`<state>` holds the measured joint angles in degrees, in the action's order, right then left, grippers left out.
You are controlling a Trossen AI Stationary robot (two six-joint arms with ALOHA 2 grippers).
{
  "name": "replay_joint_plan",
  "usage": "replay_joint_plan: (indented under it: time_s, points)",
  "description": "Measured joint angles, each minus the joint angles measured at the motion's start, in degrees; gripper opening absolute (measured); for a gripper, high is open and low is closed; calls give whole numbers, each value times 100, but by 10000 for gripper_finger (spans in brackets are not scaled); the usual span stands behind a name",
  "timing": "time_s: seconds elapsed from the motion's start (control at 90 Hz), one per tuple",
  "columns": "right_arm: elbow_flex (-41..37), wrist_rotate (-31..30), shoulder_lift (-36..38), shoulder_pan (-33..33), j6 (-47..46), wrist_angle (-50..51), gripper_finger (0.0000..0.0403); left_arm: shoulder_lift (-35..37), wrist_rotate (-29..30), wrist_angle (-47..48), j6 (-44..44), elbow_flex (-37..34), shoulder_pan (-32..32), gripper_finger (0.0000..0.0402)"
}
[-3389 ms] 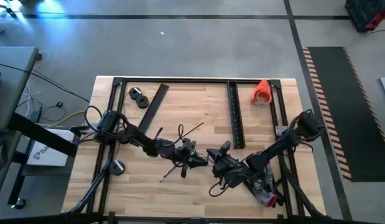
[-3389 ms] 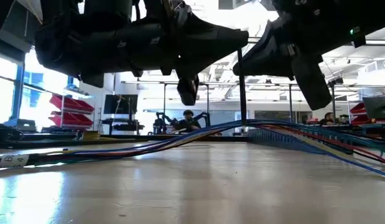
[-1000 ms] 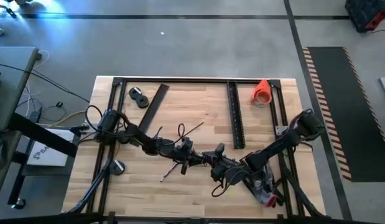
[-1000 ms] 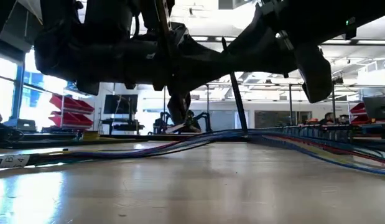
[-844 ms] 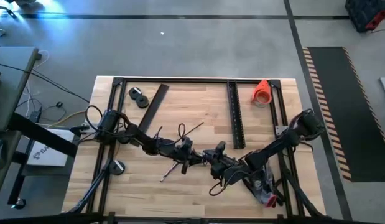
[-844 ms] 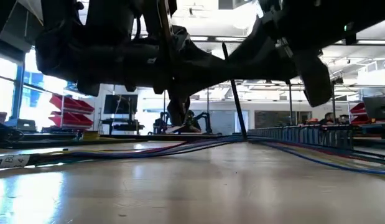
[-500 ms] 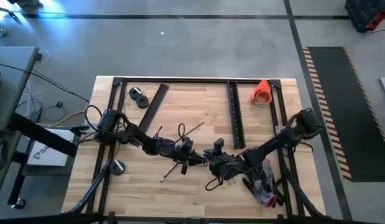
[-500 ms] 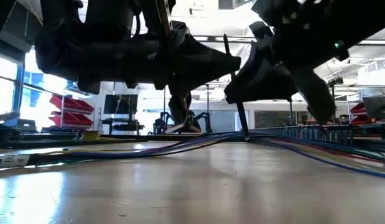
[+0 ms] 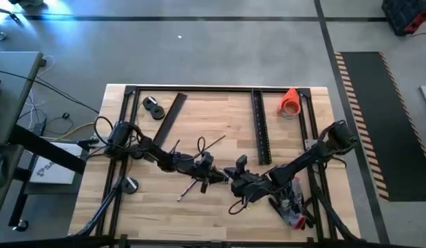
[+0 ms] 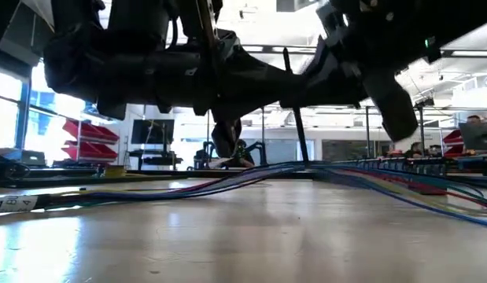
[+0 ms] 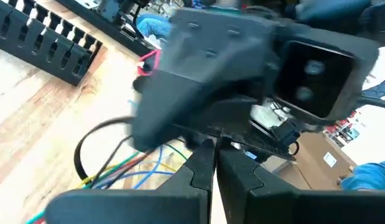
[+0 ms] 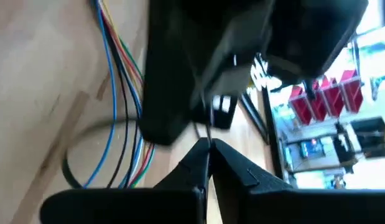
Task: Ziptie cables
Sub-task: Wrap the left black zip tie on the cables
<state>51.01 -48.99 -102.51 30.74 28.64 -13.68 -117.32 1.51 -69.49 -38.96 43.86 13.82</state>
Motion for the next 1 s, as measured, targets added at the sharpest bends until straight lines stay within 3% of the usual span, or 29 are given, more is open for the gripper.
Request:
replay_joint_plan:
  time_s: [0.233,0.4,0.5,0.656,0.822,1.0]
  points:
    - [32,196,0,84,592,-13,0,0,-182,93,2,0,-52,0]
    - [32,112,-1,56,-126,180,8,0,-84,323,153,0,-56,0]
    - [34,341,1,2,-618,351,36,0,-58,490,157,0,-48,0]
    - [36,413,8,4,-1120,597,112,-2,56,691,259,-2,-2,0]
    - [36,509,45,82,-2547,1046,167,-4,494,791,655,-2,130,0]
    - [36,959,244,165,-4659,1287,178,-18,1434,983,1215,82,390,0]
